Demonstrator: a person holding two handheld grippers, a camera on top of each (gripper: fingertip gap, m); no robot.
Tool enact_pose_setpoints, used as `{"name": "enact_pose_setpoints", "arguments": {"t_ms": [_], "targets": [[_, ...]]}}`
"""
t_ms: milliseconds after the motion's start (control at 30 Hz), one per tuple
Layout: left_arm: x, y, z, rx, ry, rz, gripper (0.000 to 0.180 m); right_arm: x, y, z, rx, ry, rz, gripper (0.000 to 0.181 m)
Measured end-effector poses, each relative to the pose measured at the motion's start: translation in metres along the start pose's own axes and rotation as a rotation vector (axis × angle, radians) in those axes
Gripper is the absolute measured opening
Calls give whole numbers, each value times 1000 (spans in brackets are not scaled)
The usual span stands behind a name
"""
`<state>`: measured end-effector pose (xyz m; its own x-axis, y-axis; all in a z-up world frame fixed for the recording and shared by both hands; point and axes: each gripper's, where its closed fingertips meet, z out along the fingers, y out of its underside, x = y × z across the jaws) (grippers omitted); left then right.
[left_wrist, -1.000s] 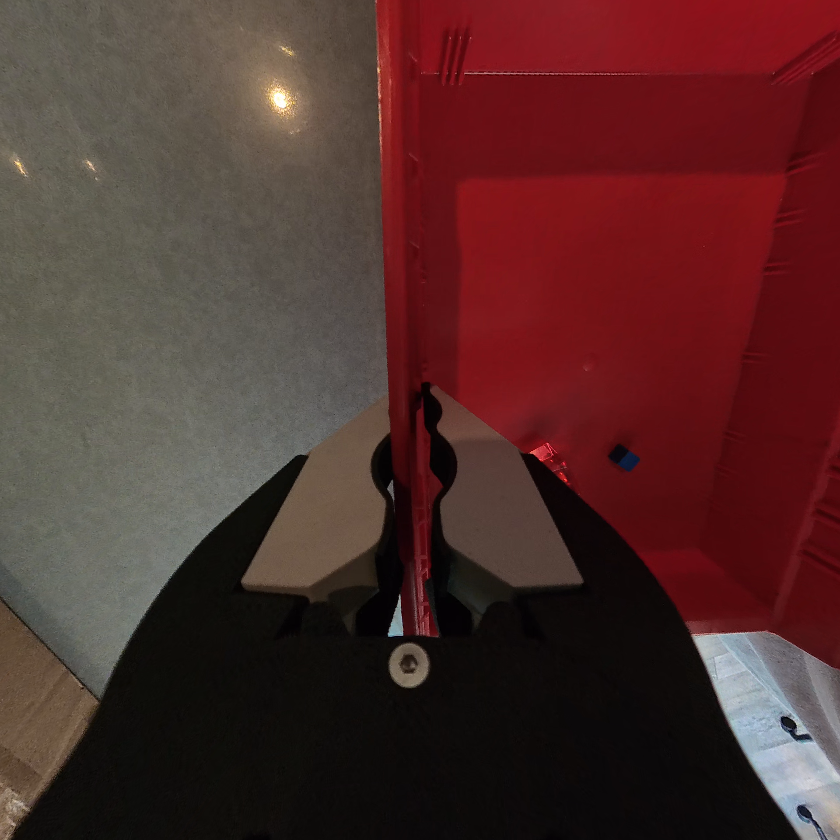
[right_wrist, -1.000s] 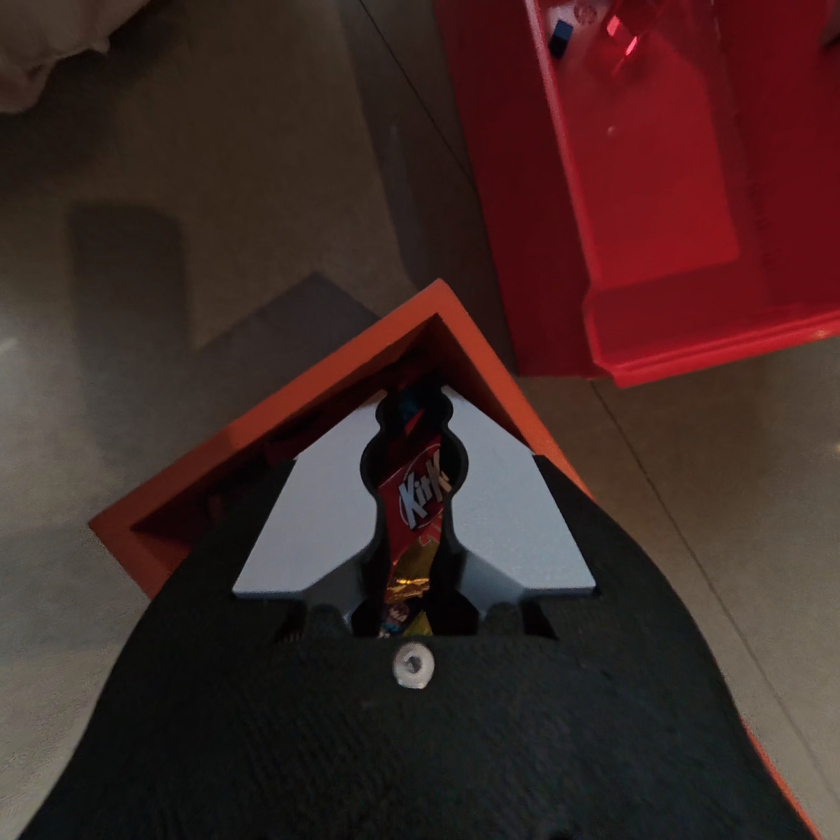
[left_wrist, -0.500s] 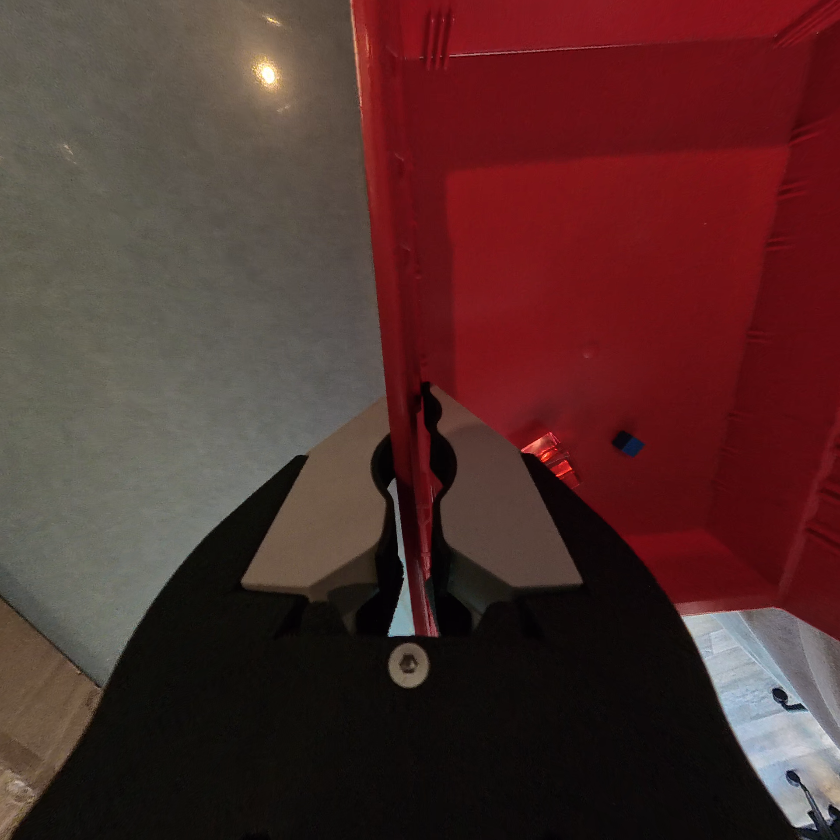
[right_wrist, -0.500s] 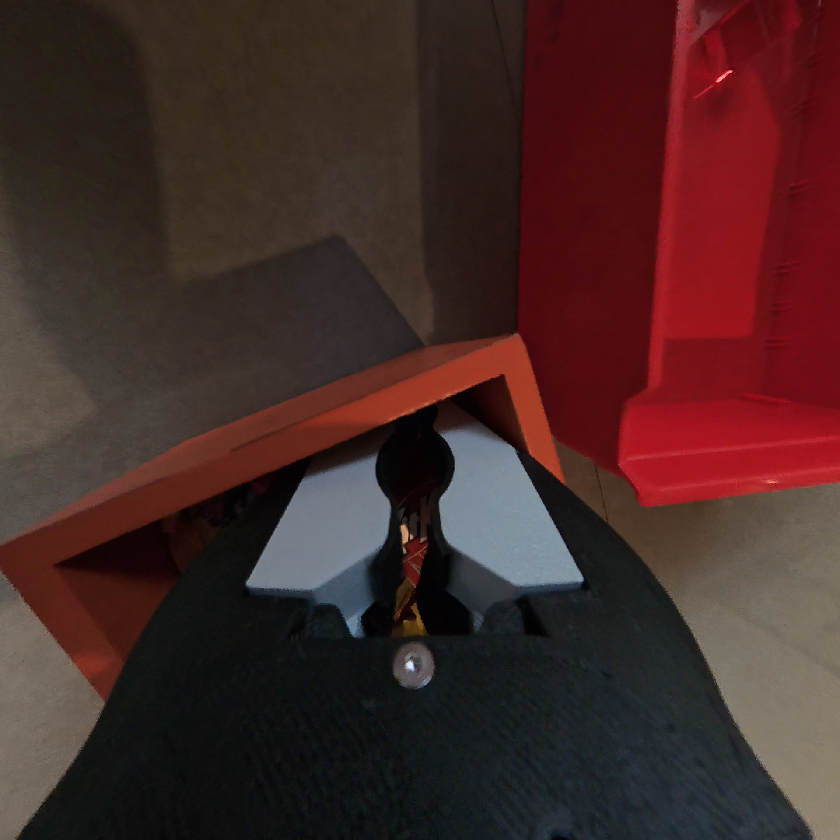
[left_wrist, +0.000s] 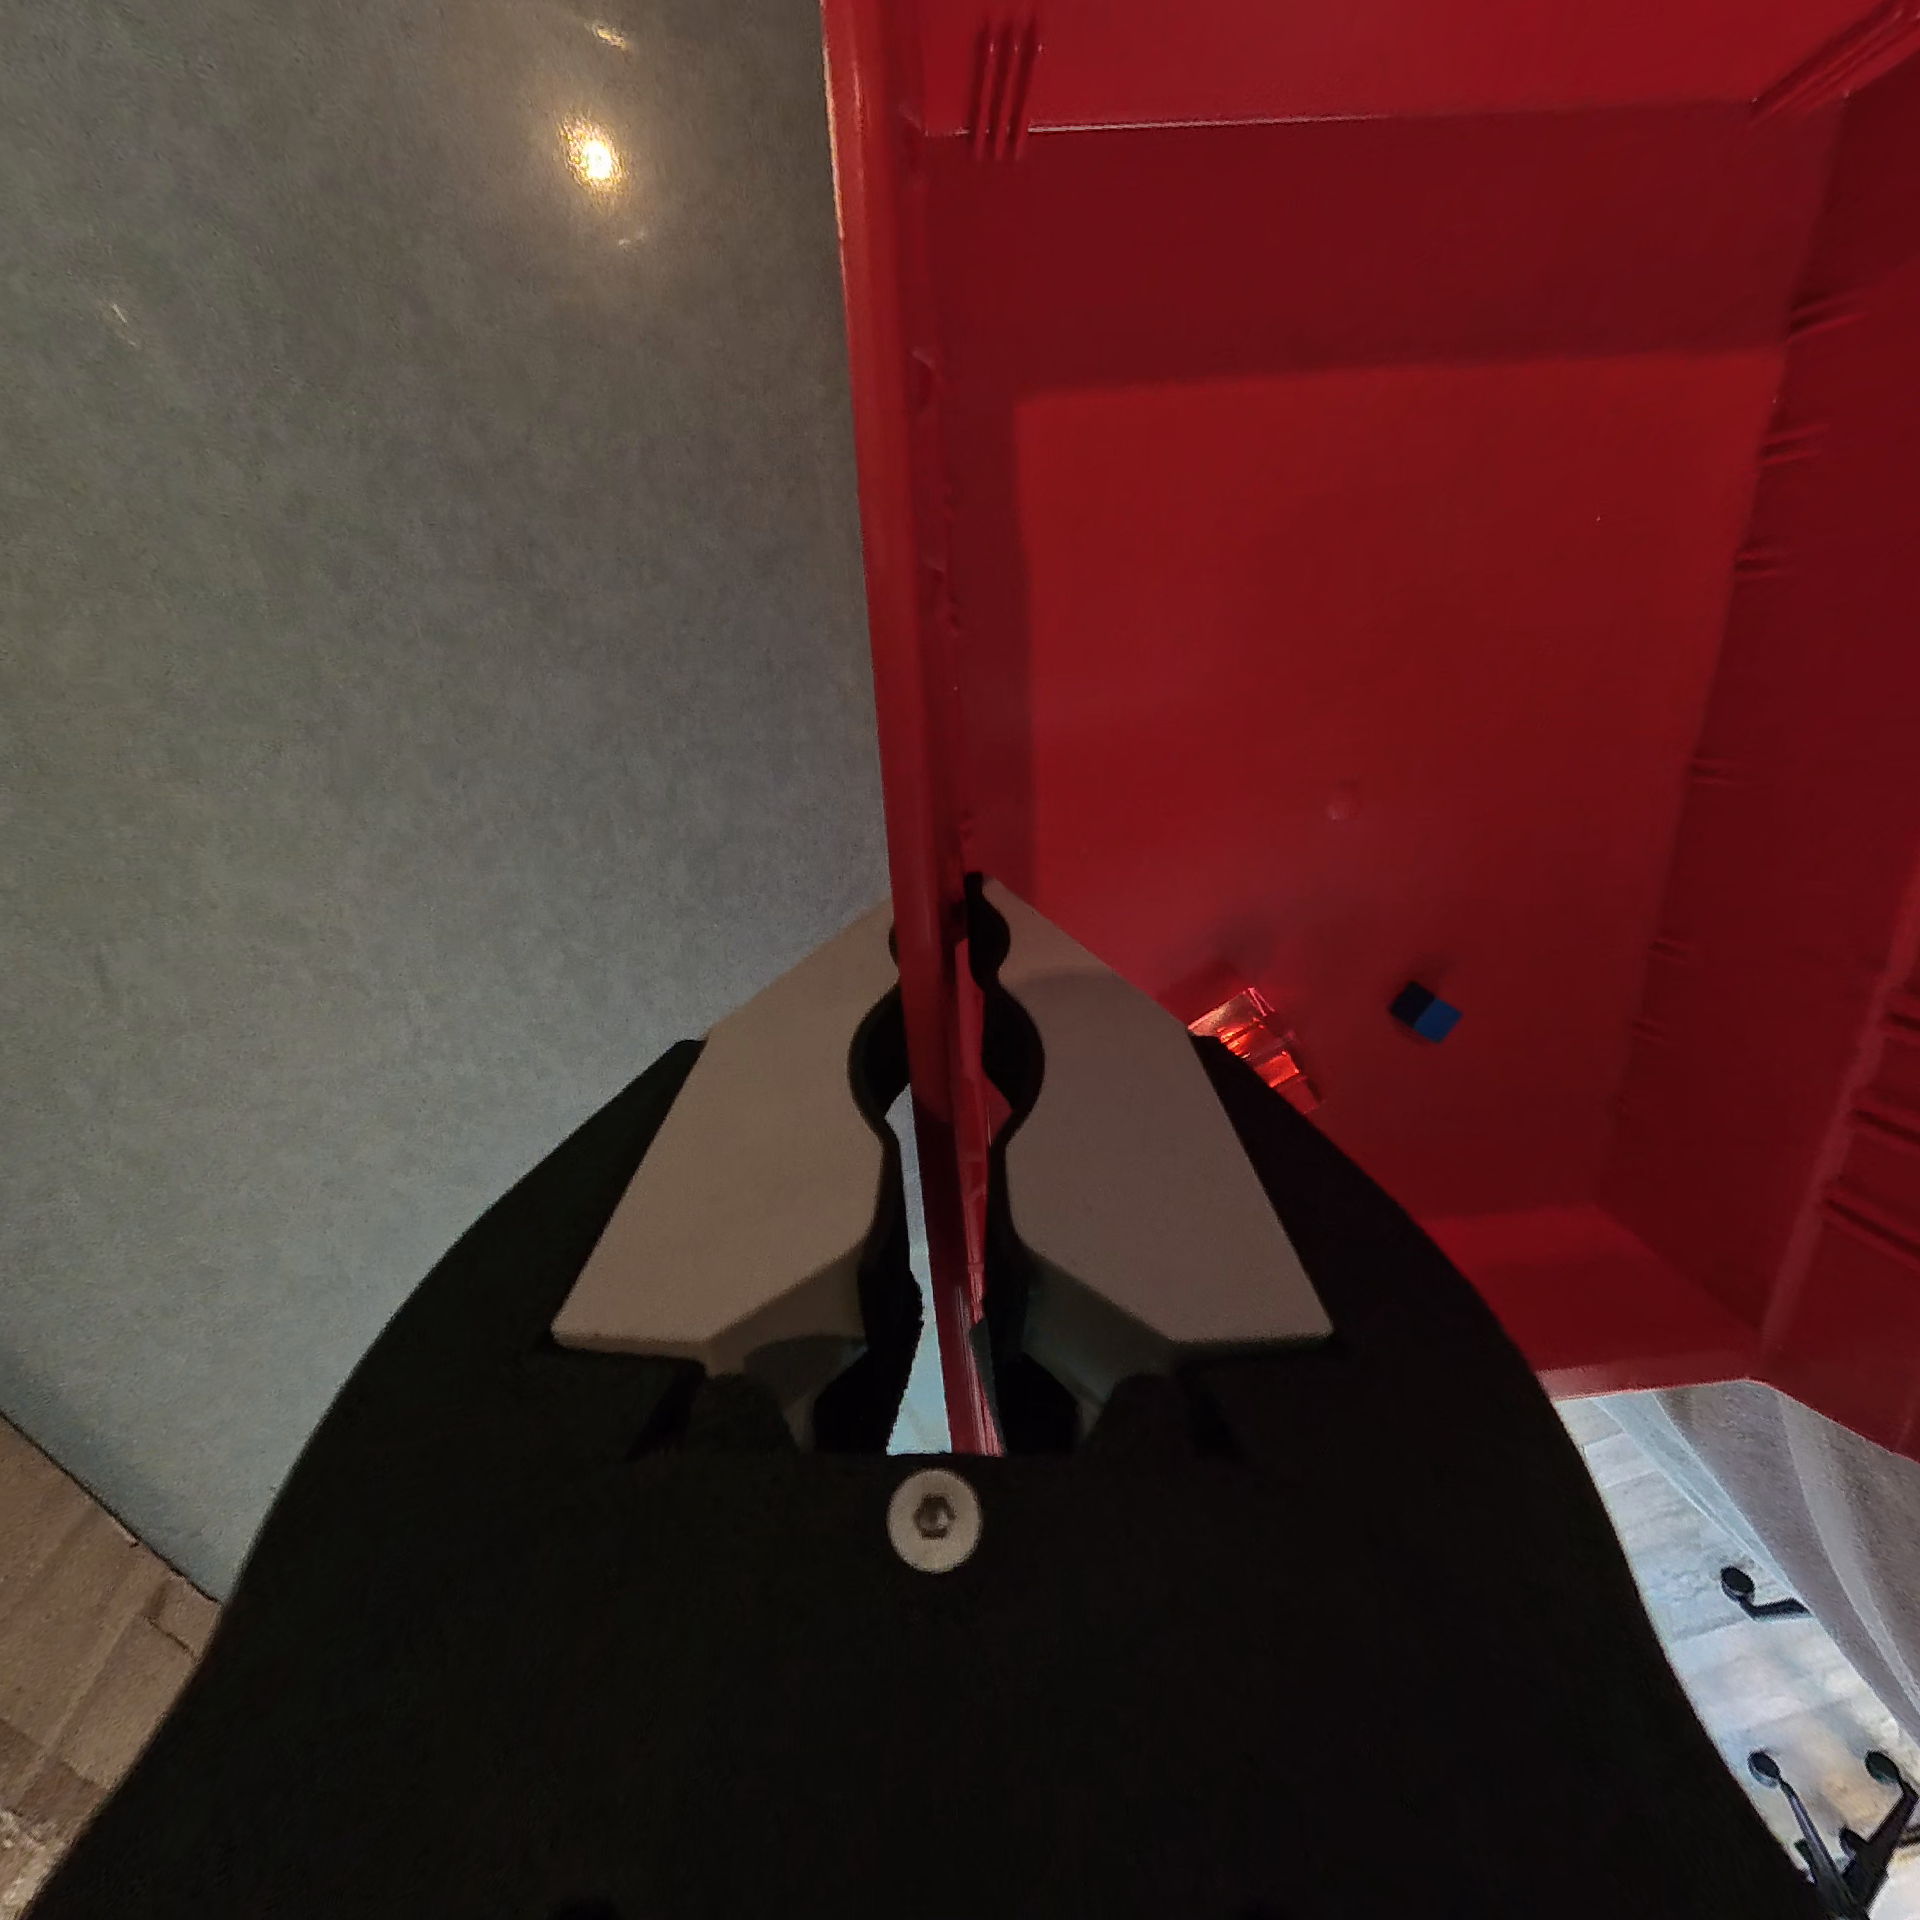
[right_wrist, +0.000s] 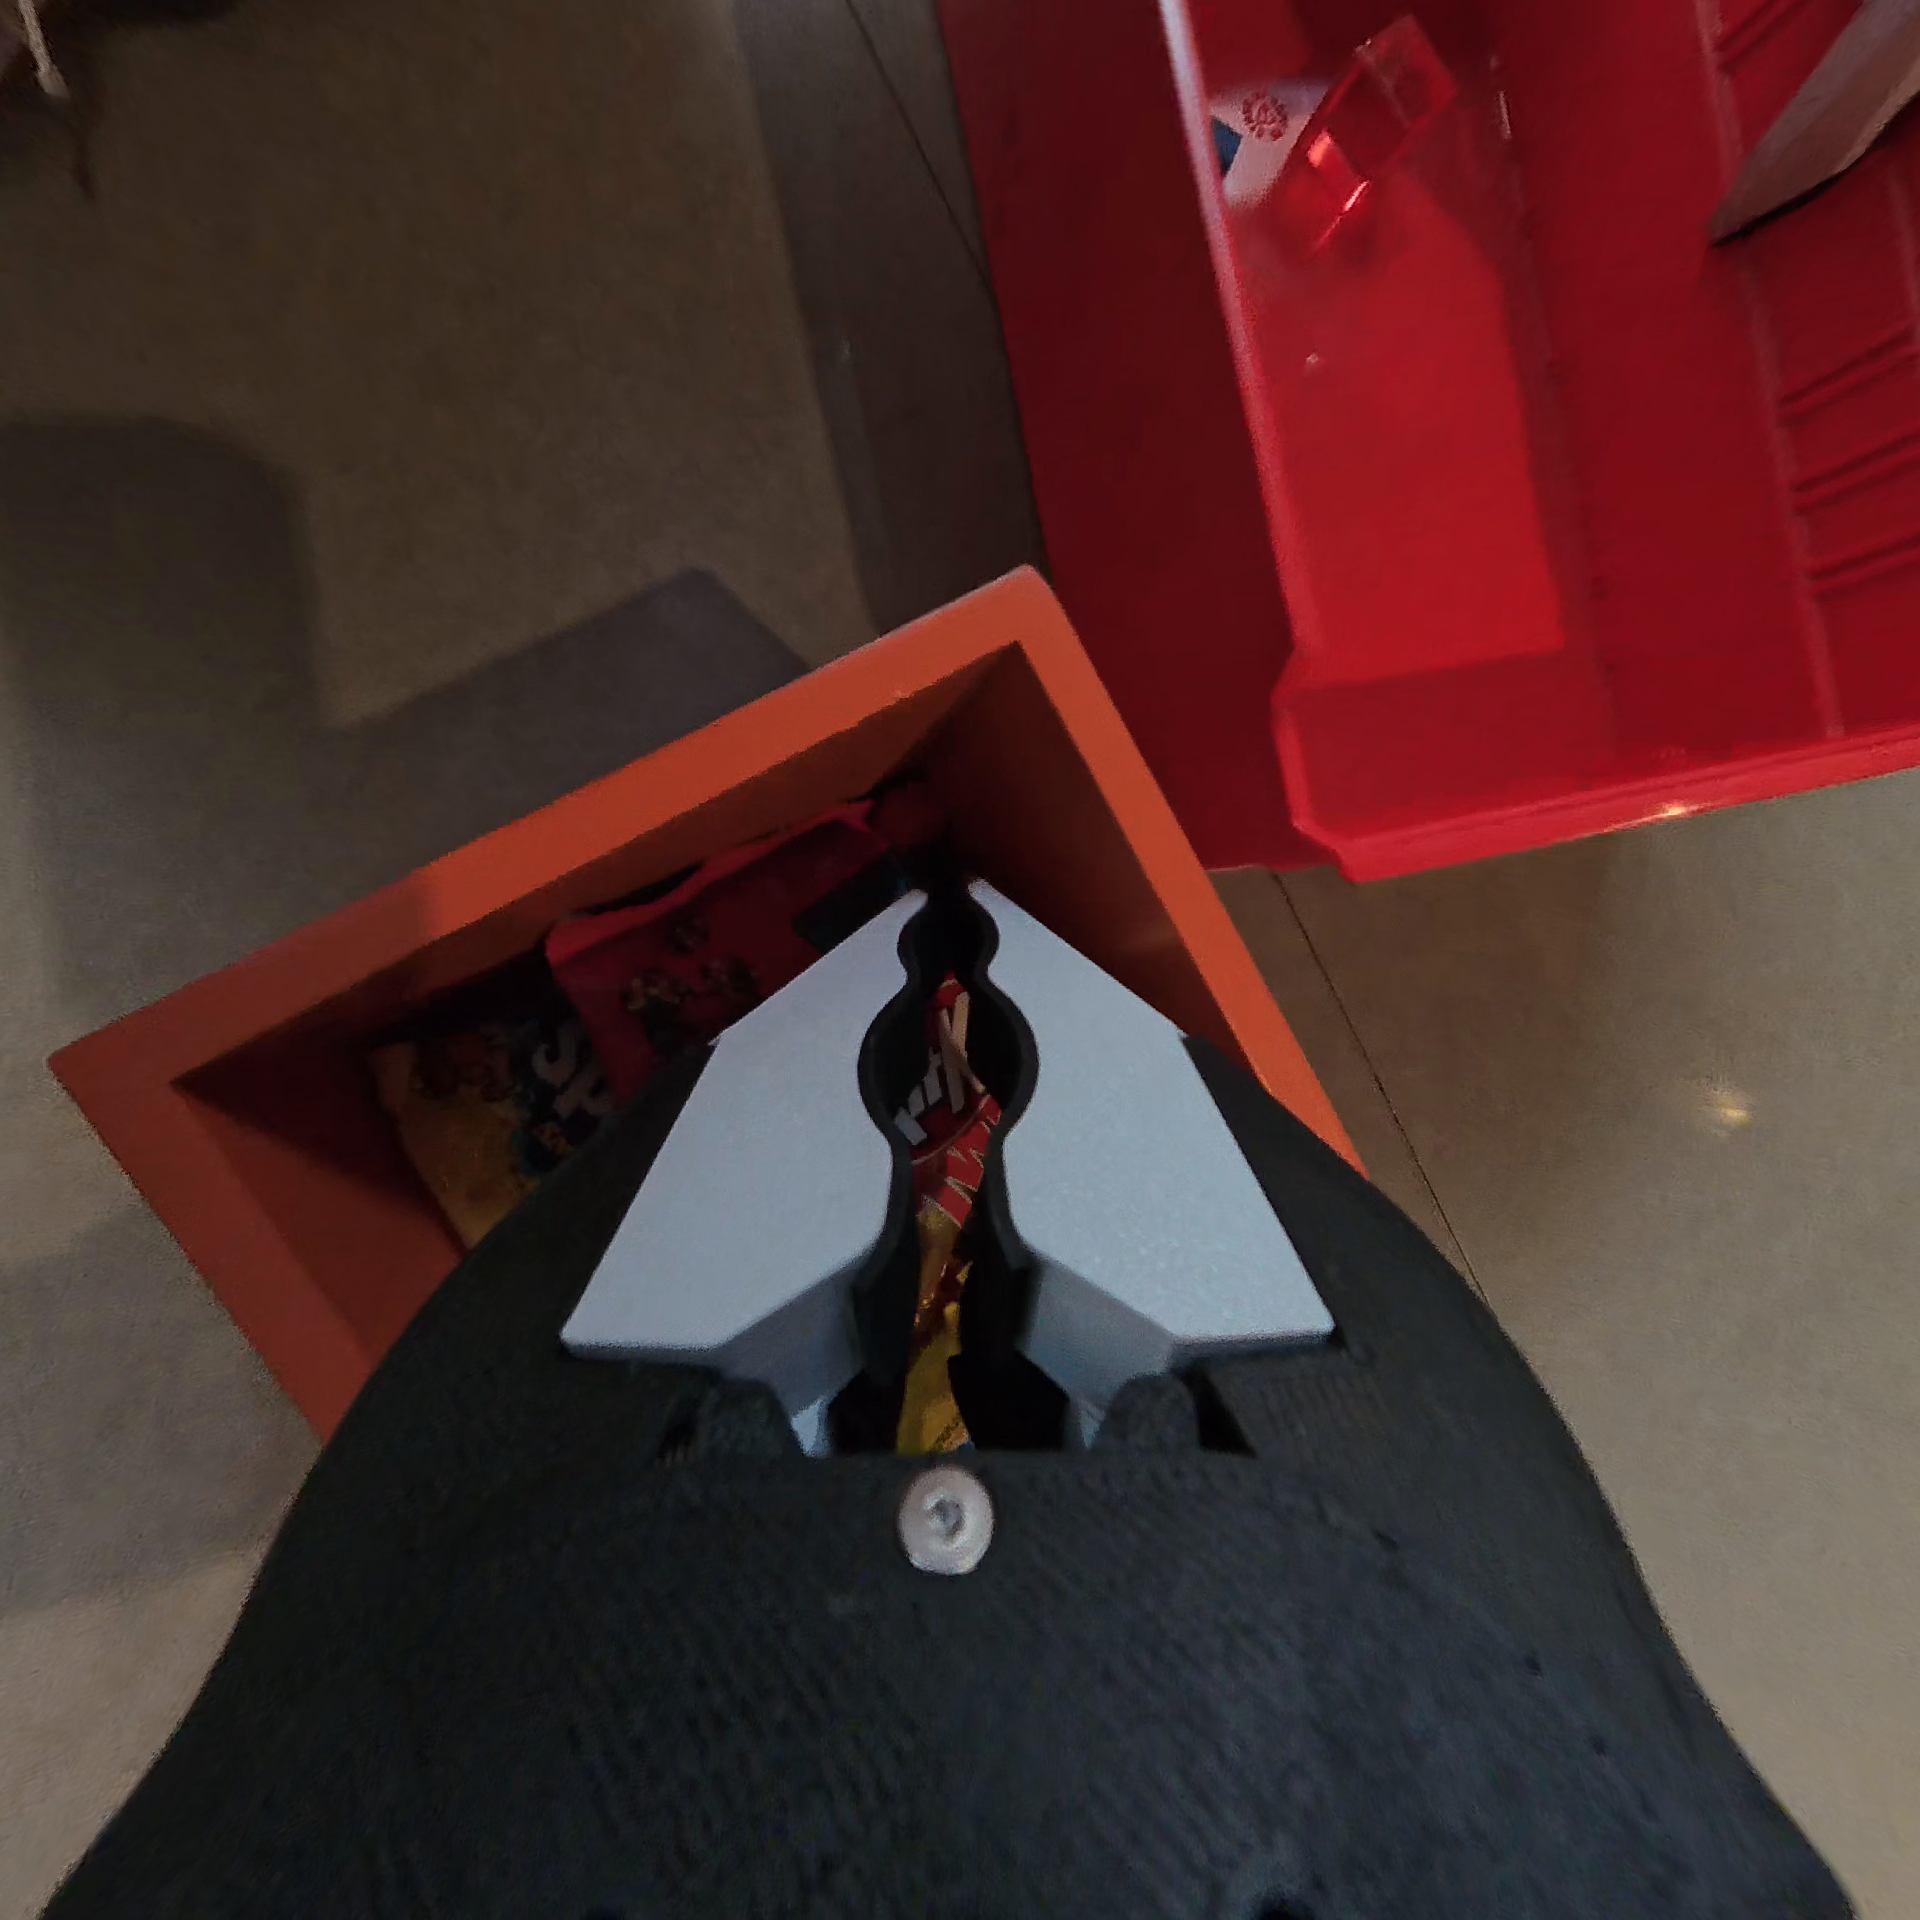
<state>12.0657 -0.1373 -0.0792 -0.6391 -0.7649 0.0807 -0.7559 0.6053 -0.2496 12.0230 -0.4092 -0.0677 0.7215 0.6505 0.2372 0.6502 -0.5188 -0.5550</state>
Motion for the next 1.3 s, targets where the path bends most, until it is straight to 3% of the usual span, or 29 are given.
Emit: {"name": "enact_pose_setpoints", "arguments": {"t_ms": [200,300,533,767,1133,1267,1300], "targets": [[0,0,0,0,6,-4,2,-7,-6,9,34,-111,56,0],[0,0,0,-2,7,1,2,-6,-11,9,60,-133,44,7],[0,0,0,3,11,0,2,-6,-10,14,45,-121,-25,6],[0,0,0,2,4,7,2,-8,3,9,-36,-166,176,22],[4,0,0,20,14,9,2,8,-8,-22,-8,66,89,34],[6,1,0,20,16,7,2,14,-10,-37,-24,193,24,49],[7,1,0,20,17,8,2,23,-15,-44,28,261,41,73]]}}
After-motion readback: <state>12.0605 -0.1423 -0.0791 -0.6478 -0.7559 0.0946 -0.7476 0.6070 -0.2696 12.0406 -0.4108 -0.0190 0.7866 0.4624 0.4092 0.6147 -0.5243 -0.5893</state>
